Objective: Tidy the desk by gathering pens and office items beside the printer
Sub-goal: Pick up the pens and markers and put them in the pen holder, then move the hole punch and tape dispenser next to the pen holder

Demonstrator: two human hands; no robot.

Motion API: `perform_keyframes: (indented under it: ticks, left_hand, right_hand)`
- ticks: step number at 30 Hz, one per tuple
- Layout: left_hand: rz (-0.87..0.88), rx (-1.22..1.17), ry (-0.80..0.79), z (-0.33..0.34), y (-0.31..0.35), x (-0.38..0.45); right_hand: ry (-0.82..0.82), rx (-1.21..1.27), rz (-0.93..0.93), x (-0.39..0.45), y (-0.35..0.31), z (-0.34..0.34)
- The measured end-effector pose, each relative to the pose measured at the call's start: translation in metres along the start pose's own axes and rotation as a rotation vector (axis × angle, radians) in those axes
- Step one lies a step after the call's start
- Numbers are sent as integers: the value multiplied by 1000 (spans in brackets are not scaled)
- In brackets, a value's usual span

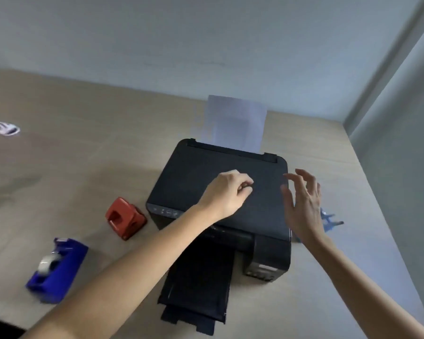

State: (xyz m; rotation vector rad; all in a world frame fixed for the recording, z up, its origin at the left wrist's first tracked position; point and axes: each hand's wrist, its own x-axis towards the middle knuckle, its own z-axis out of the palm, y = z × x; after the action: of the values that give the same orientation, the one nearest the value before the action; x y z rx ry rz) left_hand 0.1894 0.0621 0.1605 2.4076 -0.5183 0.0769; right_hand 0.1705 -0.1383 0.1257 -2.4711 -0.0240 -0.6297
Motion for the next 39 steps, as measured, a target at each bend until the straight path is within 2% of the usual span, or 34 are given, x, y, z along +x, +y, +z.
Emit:
perform_keyframes:
  ticks: [5, 10, 13, 15, 17, 20, 24, 27, 29, 31, 34, 39]
  left_hand:
    - [-316, 72, 134, -62, -113, -95]
    - [-759, 254, 170, -106, -216, -191]
    - [-1020, 335, 132, -121, -255, -233]
    - [-1148, 237, 63, -125, -273, -249]
    - [-1164, 128, -20, -123, -287, -259]
    - [-1121, 107, -79, -115, -302, -269]
    - [-1086, 150, -32, -111, -312, -275]
    - [-1068, 122, -34, -114, -320, -280]
    - [-1094, 40, -29, -120, -325, -279]
    - [-1147, -93, -21, -130, -325, -275]
    - [-1186, -339, 61, -145, -312, -263]
    - [-1036, -421, 201, -178, -262, -219]
  right_hand:
    - [-116, 112, -232, -7, -104, 55]
    - [-403, 229, -426, -31, -204, 132]
    - [-621, 231, -388, -48, -243, 187]
    - [-766, 154, -291, -56, -258, 222]
    - [-879, 55, -188, -62, -264, 252]
    - [-938, -9, 3, -67, -267, 288]
    - [-905, 119, 389, -63, -263, 311]
    - [-856, 232, 550, -59, -260, 319]
    - [-884, 301, 556, -61, -263, 315]
    - [-891, 324, 460, -61, -267, 306]
    - [-840, 383, 411, -52, -269, 278]
    - [-687, 663, 434, -12, -267, 206]
